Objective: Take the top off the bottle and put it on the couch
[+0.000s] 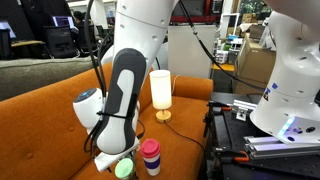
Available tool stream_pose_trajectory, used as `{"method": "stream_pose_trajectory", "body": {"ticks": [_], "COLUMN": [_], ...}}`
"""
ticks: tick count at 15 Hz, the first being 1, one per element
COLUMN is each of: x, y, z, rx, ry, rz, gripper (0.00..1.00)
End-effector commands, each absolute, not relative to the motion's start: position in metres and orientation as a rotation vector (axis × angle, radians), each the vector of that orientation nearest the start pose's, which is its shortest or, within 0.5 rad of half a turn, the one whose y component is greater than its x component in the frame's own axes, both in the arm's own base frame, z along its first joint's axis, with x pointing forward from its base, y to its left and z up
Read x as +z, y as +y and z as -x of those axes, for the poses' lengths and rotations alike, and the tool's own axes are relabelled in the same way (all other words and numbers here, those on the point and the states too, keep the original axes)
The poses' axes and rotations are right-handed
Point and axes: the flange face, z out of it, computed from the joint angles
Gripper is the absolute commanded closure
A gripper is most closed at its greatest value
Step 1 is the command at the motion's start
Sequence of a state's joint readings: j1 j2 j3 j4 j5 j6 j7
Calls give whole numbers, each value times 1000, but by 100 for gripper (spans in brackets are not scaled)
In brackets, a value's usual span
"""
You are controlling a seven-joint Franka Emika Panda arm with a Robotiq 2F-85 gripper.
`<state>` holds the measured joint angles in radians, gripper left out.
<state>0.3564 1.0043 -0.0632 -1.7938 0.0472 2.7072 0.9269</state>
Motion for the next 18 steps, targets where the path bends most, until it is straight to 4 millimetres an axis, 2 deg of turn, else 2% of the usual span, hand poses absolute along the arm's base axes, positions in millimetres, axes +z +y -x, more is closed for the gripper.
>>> {"method": "stream_pose_trajectory", "body": {"ticks": [1, 2, 8, 18], "x": [-26, -24, -29, -58], "y": [168, 170, 171, 172], "z": [-582, -577, -580, -578], "rx": [124, 87, 96, 140], "ry": [1028, 1031, 1050, 1076], "rz": [3063, 3056, 3054, 3083], "gripper": [0, 0, 0, 0]}}
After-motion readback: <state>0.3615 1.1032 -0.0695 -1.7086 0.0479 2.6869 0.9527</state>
